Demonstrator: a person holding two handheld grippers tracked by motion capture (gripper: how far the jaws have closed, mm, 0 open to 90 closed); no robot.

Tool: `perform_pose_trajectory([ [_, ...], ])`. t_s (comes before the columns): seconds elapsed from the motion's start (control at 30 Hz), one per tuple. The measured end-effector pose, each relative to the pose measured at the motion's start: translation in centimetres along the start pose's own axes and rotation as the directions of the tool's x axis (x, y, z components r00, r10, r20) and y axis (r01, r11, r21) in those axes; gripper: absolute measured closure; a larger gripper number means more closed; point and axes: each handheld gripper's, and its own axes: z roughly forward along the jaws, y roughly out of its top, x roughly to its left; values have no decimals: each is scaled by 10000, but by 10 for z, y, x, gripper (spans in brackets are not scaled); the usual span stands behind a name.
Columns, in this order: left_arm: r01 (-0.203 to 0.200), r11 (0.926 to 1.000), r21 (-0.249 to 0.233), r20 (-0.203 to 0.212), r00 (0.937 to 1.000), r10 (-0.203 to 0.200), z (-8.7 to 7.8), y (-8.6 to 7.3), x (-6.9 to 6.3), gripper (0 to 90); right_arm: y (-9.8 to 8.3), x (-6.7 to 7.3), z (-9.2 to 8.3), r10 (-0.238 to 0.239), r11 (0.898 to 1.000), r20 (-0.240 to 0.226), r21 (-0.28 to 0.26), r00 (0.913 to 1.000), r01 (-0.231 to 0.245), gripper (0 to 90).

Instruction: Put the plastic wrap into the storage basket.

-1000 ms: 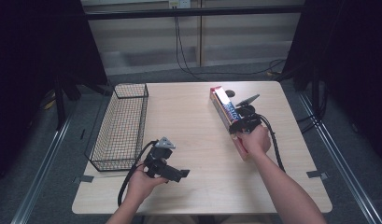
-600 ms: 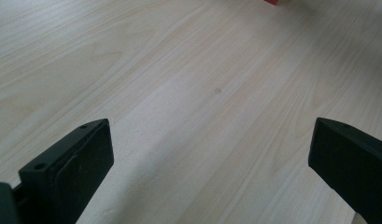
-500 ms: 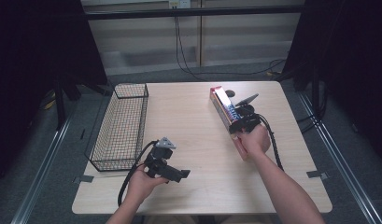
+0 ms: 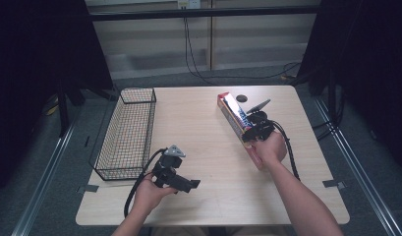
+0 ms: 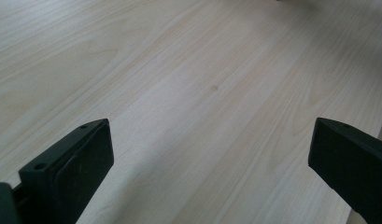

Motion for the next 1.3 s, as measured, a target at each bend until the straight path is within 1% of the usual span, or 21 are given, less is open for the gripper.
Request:
perform_pose_trajectory([
  [0.17, 67, 10000, -70, 16, 10000, -67, -1, 0, 1, 0, -2, 1, -4, -439, 9990, -3, -125, 9990, 439, 438],
  [0.23, 125, 9999, -101, 19, 9999, -124, -1, 0, 2, 0, -3, 2, -6, -450, 9989, -69, -100, 9990, 450, 439],
  [0.3, 146, 9998, -141, 91, 9999, -145, -2, 0, 2, 0, -4, 1, -8, -712, 9973, -63, -157, 9974, 711, 440],
  [0.33, 180, 9997, -155, 66, 9998, -179, -2, 0, 1, 0, -4, 2, -9, -703, 9974, -45, -160, 9975, 702, 440],
  [0.37, 184, 9997, -148, 75, 9998, -183, -1, 0, 1, 0, -5, 1, -10, -825, 9965, -142, -137, 9965, 823, 440],
  [0.4, 202, 9997, -169, 114, 9997, -200, -1, 0, 1, 0, -5, 1, -11, -800, 9967, -260, -161, 9965, 796, 441],
  [0.53, 194, 9997, -167, 82, 9998, -192, -1, 0, 0, 0, -6, 2, -16, -1084, 9934, -451, -416, 9931, 1065, 440],
  [0.6, 221, 9996, -154, 85, 9997, -219, -2, 1, 1, 0, -7, 3, -20, -1089, 9932, -524, -483, 9927, 1064, 440],
  [0.63, 207, 9996, -172, 127, 9997, -205, -2, 1, 2, 0, -7, 3, -21, -1281, 9904, -569, -587, 9901, 1248, 440],
  [0.67, 261, 9994, -248, 136, 9996, -258, -2, 1, 2, 0, -8, 3, -23, -1227, 9913, -715, -560, 9899, 1189, 440],
  [0.7, 262, 9994, -235, 123, 9996, -259, -3, 2, 1, 0, -8, 3, -24, -1387, 9889, -794, -639, 9872, 1338, 440],
  [0.73, 279, 9991, -321, 191, 9994, -273, -3, 3, 1, 0, -9, 3, -26, -1446, 9880, -823, -662, 9861, 1394, 440],
  [0.77, 316, 9989, -343, 126, 9994, -312, -4, 4, 1, 0, -9, 5, -28, -1420, 9882, -828, -688, 9864, 1365, 440],
  [0.83, 391, 9984, -398, 114, 9992, -387, -4, 7, 1, 0, -11, 5, -32, -1490, 9868, -1003, -786, 9837, 1415, 440],
  [0.9, 444, 9978, -483, 127, 9990, -439, -6, 11, 2, 0, -12, 5, -37, -1724, 9825, -1093, -898, 9789, 1630, 440],
  [0.97, 472, 9965, -688, 112, 9989, -465, -9, 14, 2, 0, -14, 6, -41, -1812, 9808, -1279, -957, 9751, 1697, 440],
  [1.03, 433, 9951, -892, 305, 9987, -408, -11, 18, 3, 0, -16, 9, -46, -2011, 9766, -1301, -1031, 9709, 1885, 440],
  [1.1, 465, 9940, -985, 349, 9985, -433, -13, 20, 4, 0, -17, 10, -51, -2222, 9723, -1420, -1056, 9646, 2084, 440],
  [1.2, 437, 9951, -882, 415, 9983, -402, -12, 24, 6, 0, -20, 12, -56, -2447, 9666, -1599, -1181, 9563, 2276, 440],
  [1.27, 298, 9964, -795, 365, 9990, -270, -11, 27, 6, 0, -22, 13, -59, -2527, 9653, -1743, -1127, 9517, 2357, 439],
  [1.3, 237, 9970, -736, 467, 9987, -203, -11, 28, 5, 0, -23, 15, -60, -2641, 9621, -1672, -1144, 9499, 2474, 440],
])
